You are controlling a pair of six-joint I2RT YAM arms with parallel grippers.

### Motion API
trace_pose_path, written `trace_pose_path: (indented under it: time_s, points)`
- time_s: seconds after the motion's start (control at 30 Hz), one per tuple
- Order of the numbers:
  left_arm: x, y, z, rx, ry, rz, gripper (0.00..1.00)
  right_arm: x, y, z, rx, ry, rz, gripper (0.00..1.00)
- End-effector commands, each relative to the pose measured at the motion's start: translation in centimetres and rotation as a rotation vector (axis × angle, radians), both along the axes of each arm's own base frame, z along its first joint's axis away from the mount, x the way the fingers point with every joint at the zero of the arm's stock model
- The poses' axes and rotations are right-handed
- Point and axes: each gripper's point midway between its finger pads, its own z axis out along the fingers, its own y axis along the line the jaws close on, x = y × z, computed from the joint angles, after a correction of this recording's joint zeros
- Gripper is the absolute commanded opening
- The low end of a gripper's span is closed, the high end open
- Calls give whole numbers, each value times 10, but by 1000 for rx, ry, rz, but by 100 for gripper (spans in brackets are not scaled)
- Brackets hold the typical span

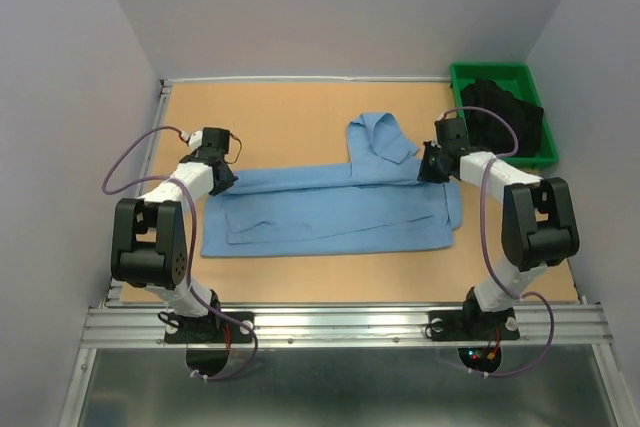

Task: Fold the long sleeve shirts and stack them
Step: Fold the shirt

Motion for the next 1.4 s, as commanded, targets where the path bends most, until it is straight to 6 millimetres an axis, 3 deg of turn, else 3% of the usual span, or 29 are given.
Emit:
trace_pose_path:
  time_s: [0.0,0.1,0.17,0.2,0.23,0.33,0.43,0.53,0.67,0.8,0.87,0.97,1.03,1.13,1.27,1.37]
  points:
    - [-11,11,0,25,0,64,18,-2,-6,4,22,-46,-61,11]
    - [-14,11,2,18,-10,67,29,-8,-4,4,28,-42,-51,19]
    - [-14,12,13,19,-32,70,37,-7,-5,15,27,-73,-42,29]
    - [-14,12,17,22,-41,71,43,-7,-5,22,29,-91,-41,39]
    - [-13,13,27,27,-62,67,55,-6,0,35,51,-121,-18,42]
    - [-12,15,48,37,-112,64,73,0,4,60,66,-184,4,54]
    - [-6,10,69,23,-169,35,90,9,10,84,92,-239,23,57]
    - [3,-5,82,-14,-203,-17,91,16,19,90,127,-246,46,57]
    - [19,-44,90,-61,-220,-121,90,30,32,97,173,-256,52,57]
    - [28,-76,75,-132,-184,-174,82,33,70,97,248,-251,122,57]
    - [27,-81,68,-158,-162,-171,79,34,85,97,276,-254,139,57]
    - [18,-74,68,-161,-164,-103,79,32,96,93,297,-252,143,57]
    - [6,-59,63,-124,-169,-32,79,28,94,82,287,-236,127,57]
    - [-10,-35,73,-111,-209,87,81,22,83,71,238,-228,99,57]
    - [-34,-12,58,-140,-198,208,83,15,74,63,191,-223,98,57]
    - [-39,-3,48,-209,-215,267,85,11,70,56,168,-216,101,58]
